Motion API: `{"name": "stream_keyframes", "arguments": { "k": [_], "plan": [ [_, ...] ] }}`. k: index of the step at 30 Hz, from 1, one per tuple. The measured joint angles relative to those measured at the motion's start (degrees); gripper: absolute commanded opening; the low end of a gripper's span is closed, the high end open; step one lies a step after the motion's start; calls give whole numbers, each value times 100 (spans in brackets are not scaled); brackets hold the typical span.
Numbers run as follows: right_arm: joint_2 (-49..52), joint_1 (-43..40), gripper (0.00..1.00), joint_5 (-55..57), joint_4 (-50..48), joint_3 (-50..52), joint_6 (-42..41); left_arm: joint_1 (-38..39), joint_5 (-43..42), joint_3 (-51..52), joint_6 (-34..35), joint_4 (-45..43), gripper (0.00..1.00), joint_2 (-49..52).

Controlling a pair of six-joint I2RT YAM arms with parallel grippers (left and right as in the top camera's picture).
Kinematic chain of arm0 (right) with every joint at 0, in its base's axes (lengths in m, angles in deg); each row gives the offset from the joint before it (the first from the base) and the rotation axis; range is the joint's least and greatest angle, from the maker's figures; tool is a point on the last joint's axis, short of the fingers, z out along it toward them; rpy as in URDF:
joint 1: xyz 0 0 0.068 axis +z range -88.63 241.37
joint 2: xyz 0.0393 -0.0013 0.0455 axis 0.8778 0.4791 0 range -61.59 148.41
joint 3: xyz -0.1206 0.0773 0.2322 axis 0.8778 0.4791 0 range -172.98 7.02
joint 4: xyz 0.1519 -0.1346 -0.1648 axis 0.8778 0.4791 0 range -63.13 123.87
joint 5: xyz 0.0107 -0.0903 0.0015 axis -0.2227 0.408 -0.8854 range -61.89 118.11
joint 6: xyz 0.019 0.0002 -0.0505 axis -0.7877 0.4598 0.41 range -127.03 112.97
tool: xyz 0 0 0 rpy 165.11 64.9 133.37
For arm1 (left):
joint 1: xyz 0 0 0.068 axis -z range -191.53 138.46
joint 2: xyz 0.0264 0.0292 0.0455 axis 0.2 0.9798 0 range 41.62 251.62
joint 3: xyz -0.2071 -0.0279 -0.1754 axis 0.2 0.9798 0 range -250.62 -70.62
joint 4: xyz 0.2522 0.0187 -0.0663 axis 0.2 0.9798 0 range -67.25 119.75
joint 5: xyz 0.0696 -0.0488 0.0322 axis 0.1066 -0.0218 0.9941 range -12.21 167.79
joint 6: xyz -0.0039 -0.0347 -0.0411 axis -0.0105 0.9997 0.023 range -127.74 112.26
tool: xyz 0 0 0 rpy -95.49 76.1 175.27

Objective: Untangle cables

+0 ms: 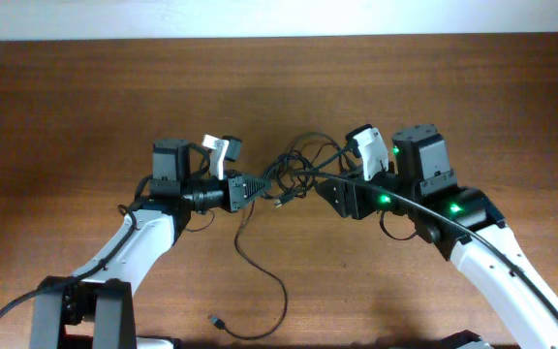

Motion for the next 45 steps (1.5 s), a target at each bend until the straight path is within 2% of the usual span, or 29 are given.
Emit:
{"name": "stream_keyframes", "arguments": {
  "k": [2, 4, 5, 6, 7, 8, 9, 10, 11, 12, 13, 17, 18, 19, 22, 23, 24, 25, 29, 30, 33, 34, 35, 36, 38, 42, 43, 44, 45],
  "plan": [
    [365, 0, 63, -129, -129, 0, 90, 0, -96, 7, -61, -264, 0, 0],
    [739, 0, 77, -157, -219, 0, -63, 0, -393, 4, -90, -437, 0, 0],
    [1054, 0, 76, -177, -417, 4, -223, 0, -514, 4, -90, -455, 0, 0],
    [1180, 0, 69, -192, -675, 4, -407, 0, -673, 4, -92, -461, 0, 0],
    [1235, 0, 52, -219, -879, 9, -575, 0, -820, 4, -94, -461, 0, 0],
    [1237, 0, 20, -431, -1121, 13, -730, 0, -920, 4, -103, -463, 0, 0],
    [1241, 0, 4, -647, -1224, 11, -833, 0, -1005, 4, -103, -472, 0, 0],
    [1250, 0, 4, -1001, -1453, 22, -857, -2, -1021, 4, -83, -470, 0, 0],
    [1250, 0, 4, -1421, -1626, 22, -896, 0, -1003, 4, -39, -468, 18, 0],
    [1250, 0, 4, -1725, -1692, 22, -887, 7, -905, 4, 42, -468, 70, 0],
    [1250, 0, 4, -1910, -1635, 17, -765, 68, -579, 4, 208, -468, 99, 0],
    [1250, 0, 4, -1989, -1268, 13, -509, 48, 437, 4, 319, -479, 99, -2],
    [1250, -2, 4, -1993, -1169, 13, -498, -81, 328, 4, 122, -586, 94, 0],
    [1250, -15, 4, -2031, -1134, 13, -498, -251, 50, 4, -122, -730, 78, 0],
    [1252, -120, 4, -2732, -1123, 13, -505, -442, -1228, -7, -1298, -522, 73, 0],
    [1252, -120, 4, -2837, -1126, 13, -505, -363, -1598, -7, -1589, -415, 66, 0],
    [1252, -120, 4, -2942, -1130, 13, -505, -205, -1917, -7, -1836, -278, 42, 0],
    [1252, -120, 4, -3010, -1128, 13, -503, -59, -2081, -4, -1965, -225, 1, 0],
    [1252, -125, 4, -3101, -866, 0, -466, 177, -2111, -4, -2284, -225, 0, 0],
    [1252, -92, 4, -2776, -382, -50, -448, 79, -2149, 4, -2190, -348, 0, 0],
    [1255, 181, 6, -1886, 15, -286, -529, -658, -2730, 66, -1493, -763, 0, 0],
    [1252, 225, 11, -1670, 15, -326, -667, -863, -2905, 92, -1366, -765, 0, 0],
    [1252, 236, 22, -1436, 24, -343, -826, -907, -2953, 96, -1309, -763, 0, 0],
    [1213, 136, 35, -649, 337, -286, -1060, -1054, -2946, 96, -1274, -796, 0, 0],
    [1255, -190, 52, 348, 507, -61, -1268, -1674, -2949, 79, -1246, -841, 0, 0],
    [1255, -184, 67, 533, 337, -57, -1360, -1641, -2951, 74, -1231, -697, 0, 0],
    [1255, -184, 63, 186, 98, -50, -1381, -1578, -2909, 72, -1231, -601, 0, 0],
    [1255, -168, 44, -74, -114, -42, -1392, -1464, -2839, 72, -1228, -566, 0, 0],
    [1255, -92, 34, -621, -651, -28, -1370, -1248, -2774, 70, -1231, -533, 0, 0]
  ]
}}
